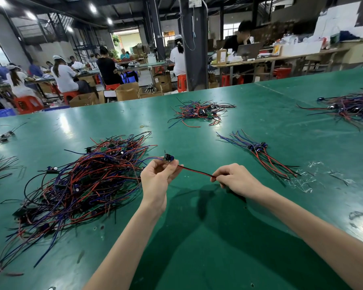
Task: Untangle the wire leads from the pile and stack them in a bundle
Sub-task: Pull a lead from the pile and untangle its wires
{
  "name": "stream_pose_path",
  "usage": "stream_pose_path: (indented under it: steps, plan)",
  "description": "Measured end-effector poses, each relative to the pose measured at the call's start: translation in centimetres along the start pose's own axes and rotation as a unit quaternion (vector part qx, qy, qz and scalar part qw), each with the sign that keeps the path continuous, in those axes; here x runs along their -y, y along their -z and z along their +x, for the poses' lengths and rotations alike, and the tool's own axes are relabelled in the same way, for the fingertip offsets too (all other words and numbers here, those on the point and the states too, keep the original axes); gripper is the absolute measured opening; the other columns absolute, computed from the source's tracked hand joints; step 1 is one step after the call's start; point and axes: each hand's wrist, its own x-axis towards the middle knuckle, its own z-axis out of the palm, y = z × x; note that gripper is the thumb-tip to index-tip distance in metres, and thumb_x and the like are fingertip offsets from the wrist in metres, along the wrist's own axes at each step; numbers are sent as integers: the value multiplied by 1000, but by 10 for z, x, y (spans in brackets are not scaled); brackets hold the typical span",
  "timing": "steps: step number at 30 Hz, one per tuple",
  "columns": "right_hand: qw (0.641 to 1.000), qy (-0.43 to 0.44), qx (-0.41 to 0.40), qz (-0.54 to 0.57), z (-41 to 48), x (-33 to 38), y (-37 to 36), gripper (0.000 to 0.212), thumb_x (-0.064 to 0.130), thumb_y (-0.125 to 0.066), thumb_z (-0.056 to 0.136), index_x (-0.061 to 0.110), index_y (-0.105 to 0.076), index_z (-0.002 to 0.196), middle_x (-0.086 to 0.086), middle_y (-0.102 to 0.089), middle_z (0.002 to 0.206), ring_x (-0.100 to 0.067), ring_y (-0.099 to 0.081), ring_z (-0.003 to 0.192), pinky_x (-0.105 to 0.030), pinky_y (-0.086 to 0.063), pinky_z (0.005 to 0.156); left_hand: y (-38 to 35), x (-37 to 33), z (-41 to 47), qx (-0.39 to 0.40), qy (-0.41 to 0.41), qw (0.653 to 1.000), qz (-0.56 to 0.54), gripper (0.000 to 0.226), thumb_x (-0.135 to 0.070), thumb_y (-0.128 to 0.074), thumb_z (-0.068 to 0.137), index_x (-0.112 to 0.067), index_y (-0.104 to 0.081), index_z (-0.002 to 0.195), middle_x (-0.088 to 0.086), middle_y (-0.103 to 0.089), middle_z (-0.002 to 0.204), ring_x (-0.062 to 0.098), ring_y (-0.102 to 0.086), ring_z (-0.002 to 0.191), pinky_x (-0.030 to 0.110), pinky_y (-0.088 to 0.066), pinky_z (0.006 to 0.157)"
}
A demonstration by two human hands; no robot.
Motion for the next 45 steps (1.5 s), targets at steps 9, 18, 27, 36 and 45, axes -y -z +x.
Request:
stream_pose_path:
  steps: [9,18,27,36,45]
  plan:
    - [999,23,24,25,-1,-2,-4,33,3,-48,87,24,-70,76,6,-60,58,-14,-48,55,-29,-42,61,4,-5,3,-33,-1,999,-17,15,9,-62,84,-3,-56,77,10,-53,78,18,-64,67,23,-57,69]
    - [1000,15,3,2,0,-1,0,32,2,-47,82,23,-70,75,6,-60,54,-8,-49,47,-18,-40,48,1,-2,2,-29,-1,1000,-2,14,9,-62,83,-3,-58,77,7,-54,71,13,-63,61,23,-57,68]
    - [994,-1,71,84,-4,1,8,26,-3,-53,82,17,-70,77,-2,-63,60,-11,-46,48,-16,-36,44,4,-6,2,-46,6,999,-10,17,9,-63,83,-6,-57,77,7,-59,75,10,-64,60,23,-58,69]
    - [995,3,82,54,-3,1,14,25,-3,-52,88,11,-71,81,-4,-65,62,-9,-42,49,-18,-34,48,3,-4,1,-43,-5,999,13,16,7,-65,82,-7,-58,78,3,-62,69,11,-64,61,22,-57,67]
    - [990,56,116,51,-6,5,19,32,-6,-50,85,16,-74,81,1,-64,60,1,-38,43,-13,-29,45,6,-6,6,-47,-22,999,14,13,9,-63,83,-4,-59,80,1,-57,65,10,-61,59,20,-56,66]
